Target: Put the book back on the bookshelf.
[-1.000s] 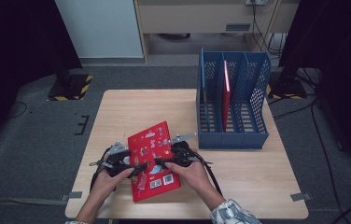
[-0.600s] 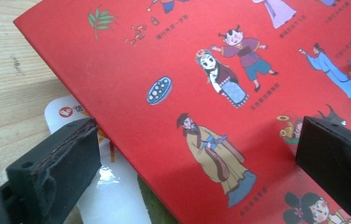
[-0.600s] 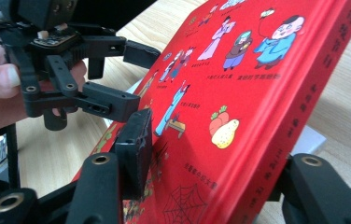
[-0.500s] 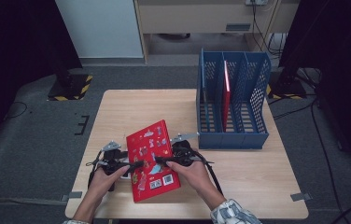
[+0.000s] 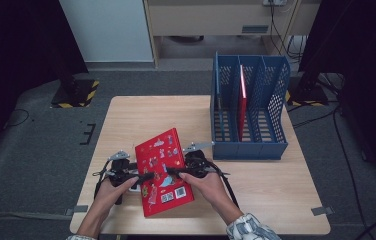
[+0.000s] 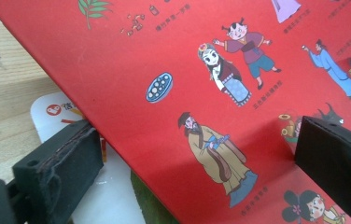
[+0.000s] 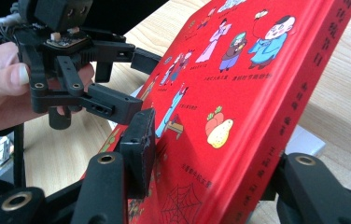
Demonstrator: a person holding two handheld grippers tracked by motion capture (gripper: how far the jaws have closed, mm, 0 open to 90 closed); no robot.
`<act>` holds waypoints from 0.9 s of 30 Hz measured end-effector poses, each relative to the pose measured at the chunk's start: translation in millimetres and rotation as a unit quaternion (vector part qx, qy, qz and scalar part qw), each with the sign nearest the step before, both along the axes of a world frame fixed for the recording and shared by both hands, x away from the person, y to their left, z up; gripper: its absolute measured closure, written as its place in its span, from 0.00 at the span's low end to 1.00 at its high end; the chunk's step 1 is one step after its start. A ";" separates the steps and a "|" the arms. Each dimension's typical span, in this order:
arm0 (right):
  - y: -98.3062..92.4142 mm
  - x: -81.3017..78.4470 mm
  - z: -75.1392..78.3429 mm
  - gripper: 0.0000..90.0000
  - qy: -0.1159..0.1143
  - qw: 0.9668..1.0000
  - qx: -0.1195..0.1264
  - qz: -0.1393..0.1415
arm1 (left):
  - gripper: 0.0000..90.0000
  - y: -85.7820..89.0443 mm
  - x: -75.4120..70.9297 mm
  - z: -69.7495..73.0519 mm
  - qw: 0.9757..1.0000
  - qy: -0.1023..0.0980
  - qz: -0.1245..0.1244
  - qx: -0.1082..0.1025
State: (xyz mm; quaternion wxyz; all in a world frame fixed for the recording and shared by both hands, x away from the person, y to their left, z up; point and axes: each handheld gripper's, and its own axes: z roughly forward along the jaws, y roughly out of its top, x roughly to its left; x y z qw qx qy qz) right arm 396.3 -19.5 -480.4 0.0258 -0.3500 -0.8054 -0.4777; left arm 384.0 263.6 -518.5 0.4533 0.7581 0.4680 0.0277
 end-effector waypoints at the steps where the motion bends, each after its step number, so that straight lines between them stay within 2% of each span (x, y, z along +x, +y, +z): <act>1: 0.5 0.6 0.7 0.58 0.001 1.000 -0.001 0.001 | 0.00 0.2 0.4 0.3 1.000 0.001 0.001 0.000; 6: 5.1 3.6 2.6 0.50 0.007 0.999 -0.028 0.029 | 0.06 1.2 1.2 2.1 1.000 0.000 -0.001 -0.006; 12: 11.2 5.7 3.7 0.44 -0.001 0.998 -0.041 0.037 | 0.06 2.6 0.7 3.3 1.000 0.001 0.002 -0.004; 16: 13.9 6.3 5.8 0.40 -0.005 0.998 -0.054 0.039 | 0.10 4.2 0.2 6.0 1.000 -0.012 0.003 -0.010; 20: 15.2 8.7 7.6 0.39 -0.005 0.998 -0.048 0.046 | 0.15 5.7 -0.7 8.9 1.000 -0.020 0.009 -0.018; 27: 17.0 10.2 11.4 0.38 -0.010 0.997 -0.055 0.045 | 0.18 5.9 -1.8 11.7 0.999 -0.026 0.011 -0.020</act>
